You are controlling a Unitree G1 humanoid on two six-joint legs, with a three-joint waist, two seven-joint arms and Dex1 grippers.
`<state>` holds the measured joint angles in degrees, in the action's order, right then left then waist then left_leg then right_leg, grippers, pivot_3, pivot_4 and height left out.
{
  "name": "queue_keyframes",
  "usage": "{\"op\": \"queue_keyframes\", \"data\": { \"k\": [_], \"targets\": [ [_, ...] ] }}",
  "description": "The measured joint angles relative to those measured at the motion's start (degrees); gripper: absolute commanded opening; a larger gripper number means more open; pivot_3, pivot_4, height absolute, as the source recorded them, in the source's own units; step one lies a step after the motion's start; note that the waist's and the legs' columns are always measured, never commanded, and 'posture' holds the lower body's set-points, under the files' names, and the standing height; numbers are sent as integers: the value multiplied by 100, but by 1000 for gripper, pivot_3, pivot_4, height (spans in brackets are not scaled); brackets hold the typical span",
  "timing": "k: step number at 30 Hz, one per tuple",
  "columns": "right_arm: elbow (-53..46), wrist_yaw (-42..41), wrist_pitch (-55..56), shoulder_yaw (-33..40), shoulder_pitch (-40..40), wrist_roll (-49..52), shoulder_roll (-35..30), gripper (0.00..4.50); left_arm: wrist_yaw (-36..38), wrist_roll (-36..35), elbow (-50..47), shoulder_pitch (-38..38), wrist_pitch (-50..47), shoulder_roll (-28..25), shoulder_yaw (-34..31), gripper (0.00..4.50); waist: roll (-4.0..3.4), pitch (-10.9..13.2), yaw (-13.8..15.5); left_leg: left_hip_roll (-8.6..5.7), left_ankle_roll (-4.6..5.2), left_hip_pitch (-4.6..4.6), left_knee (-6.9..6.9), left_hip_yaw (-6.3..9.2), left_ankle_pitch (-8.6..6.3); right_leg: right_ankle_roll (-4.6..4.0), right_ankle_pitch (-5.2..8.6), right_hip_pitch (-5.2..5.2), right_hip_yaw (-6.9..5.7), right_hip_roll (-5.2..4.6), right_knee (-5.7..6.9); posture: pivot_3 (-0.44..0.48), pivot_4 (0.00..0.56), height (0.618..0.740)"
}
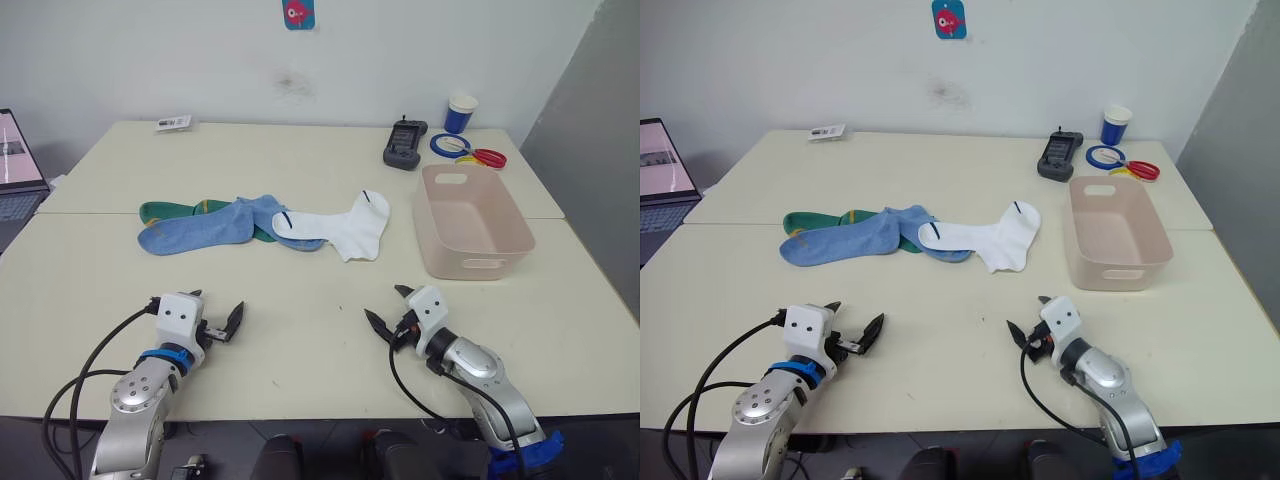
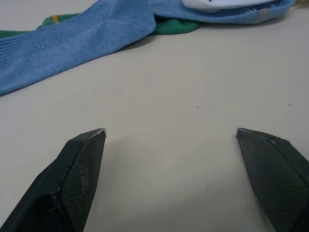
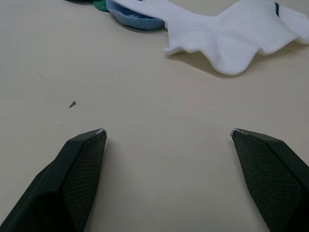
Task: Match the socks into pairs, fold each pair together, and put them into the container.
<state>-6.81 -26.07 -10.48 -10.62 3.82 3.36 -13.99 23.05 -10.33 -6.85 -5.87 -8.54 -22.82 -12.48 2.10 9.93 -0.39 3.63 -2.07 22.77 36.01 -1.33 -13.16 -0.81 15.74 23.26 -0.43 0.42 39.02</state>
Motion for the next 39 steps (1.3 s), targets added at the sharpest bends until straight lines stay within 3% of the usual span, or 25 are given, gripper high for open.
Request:
{"op": "queue_keyframes", "data": {
  "k": [39],
  "targets": [
    [-103, 242, -16, 31, -98, -11, -68, 4430, 159, 8, 143, 96, 102, 0, -18, 4500, 0, -1, -2, 0, 0, 0, 1, 0, 0, 0, 0, 0, 0, 0, 1, 0, 150, 740]
  ]
}}
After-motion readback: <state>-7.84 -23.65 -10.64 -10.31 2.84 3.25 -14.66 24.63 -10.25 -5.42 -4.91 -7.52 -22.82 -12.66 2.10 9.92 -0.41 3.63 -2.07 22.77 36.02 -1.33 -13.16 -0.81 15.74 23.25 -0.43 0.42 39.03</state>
